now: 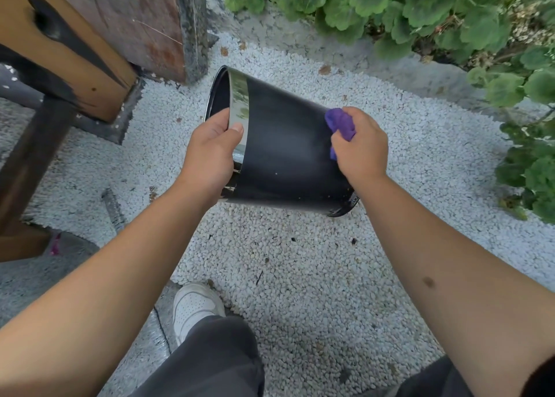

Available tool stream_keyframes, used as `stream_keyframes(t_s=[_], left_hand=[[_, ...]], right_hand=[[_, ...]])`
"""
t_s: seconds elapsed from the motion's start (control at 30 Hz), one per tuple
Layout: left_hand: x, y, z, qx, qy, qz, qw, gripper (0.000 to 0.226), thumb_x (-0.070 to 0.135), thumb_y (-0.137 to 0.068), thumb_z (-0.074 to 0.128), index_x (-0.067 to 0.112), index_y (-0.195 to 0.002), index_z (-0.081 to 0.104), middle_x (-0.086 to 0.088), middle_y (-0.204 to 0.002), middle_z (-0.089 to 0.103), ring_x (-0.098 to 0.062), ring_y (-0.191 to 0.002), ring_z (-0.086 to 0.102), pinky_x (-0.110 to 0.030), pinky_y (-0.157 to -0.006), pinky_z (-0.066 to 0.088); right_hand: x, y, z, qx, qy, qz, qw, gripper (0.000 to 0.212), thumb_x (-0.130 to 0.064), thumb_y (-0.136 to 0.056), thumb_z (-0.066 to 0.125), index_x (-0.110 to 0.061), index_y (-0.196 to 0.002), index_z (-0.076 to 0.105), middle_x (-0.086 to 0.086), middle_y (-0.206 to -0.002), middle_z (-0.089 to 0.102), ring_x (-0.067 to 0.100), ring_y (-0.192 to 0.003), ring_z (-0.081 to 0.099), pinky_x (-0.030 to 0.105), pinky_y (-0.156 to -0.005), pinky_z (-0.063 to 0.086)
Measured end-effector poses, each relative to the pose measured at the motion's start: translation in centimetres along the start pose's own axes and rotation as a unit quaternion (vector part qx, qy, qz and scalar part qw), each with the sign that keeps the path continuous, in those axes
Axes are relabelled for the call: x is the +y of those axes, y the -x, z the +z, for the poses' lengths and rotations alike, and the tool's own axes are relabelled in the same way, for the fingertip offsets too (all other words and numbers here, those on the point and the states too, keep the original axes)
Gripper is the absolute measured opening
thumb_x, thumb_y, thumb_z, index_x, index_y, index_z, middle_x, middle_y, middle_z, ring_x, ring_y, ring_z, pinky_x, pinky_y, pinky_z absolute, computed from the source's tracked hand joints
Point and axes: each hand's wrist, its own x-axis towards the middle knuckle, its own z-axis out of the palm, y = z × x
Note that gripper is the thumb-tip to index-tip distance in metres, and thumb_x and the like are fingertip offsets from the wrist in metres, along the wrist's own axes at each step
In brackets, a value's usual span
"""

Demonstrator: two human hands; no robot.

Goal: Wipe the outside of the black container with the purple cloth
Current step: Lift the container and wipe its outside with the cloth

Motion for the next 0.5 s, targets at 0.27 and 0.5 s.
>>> stream_keyframes(t_s=[0.27, 0.5], left_hand=[[-0.4, -0.3, -0.8, 0.018, 0.005, -0.009, 1.0, 0.035, 0.003, -0.099, 0.039, 0.013, -0.112, 0.07, 0.002, -0.105, 0.076, -0.01, -0.097, 0.07, -0.017, -0.076, 0.053], [-0.3, -0.2, -0.1, 0.009, 0.0, 0.0, 1.0, 0.035, 0.003, -0.099, 0.039, 0.015, -0.111, 0.07, 0.002, -0.103, 0.076, -0.01, -0.095, 0.07, -0.019, -0.077, 0.054]], right_hand=[[-1.0, -2.4, -2.8, 0.072, -0.597, 0.217, 0.769, 0.017, -0.013, -0.091, 0.049, -0.003, -0.078, 0.048, 0.017, -0.066, 0.044, 0.032, -0.057, 0.044, 0.029, -0.052, 0.042], [-7.5, 0.5, 0.9, -0.044, -0.492, 0.083, 0.866, 0.015, -0.005, -0.083, 0.061, -0.008, -0.093, 0.05, 0.008, -0.061, 0.053, 0.021, -0.041, 0.04, 0.029, -0.039, 0.031]])
